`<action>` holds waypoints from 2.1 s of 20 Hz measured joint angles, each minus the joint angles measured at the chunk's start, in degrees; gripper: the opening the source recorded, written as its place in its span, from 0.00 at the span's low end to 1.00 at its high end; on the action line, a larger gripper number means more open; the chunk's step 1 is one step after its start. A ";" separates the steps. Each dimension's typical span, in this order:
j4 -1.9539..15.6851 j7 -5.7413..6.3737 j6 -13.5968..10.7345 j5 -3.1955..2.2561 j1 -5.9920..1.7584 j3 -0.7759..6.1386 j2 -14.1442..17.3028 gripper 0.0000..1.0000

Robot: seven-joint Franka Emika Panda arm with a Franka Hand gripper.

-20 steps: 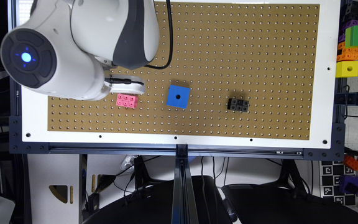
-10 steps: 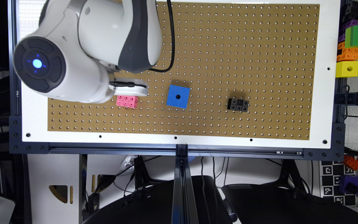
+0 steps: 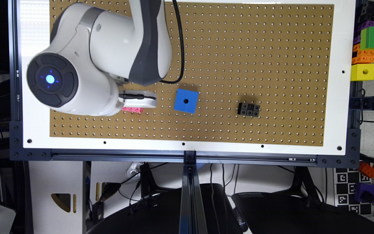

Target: Pick up pink block.

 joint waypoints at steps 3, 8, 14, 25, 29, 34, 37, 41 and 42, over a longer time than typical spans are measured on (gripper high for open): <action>1.54 0.00 1.36 0.00 -0.01 0.02 3.20 1.00; 3.34 0.00 1.22 0.00 -0.01 0.02 4.63 1.00; 3.63 0.00 1.82 -0.05 -0.05 0.02 5.86 1.00; 3.63 0.00 1.81 -0.05 -0.10 0.00 5.83 0.00; 3.63 0.00 1.81 -0.05 -0.10 0.00 5.83 0.00; 3.63 0.00 1.56 -0.05 -0.11 0.00 5.50 0.00; 3.62 0.00 -0.67 -0.05 -0.11 0.00 3.52 0.00; 3.60 0.00 -3.62 -0.05 -0.11 0.00 0.85 0.00; 3.59 0.00 -4.09 -0.05 -0.11 0.00 0.43 0.00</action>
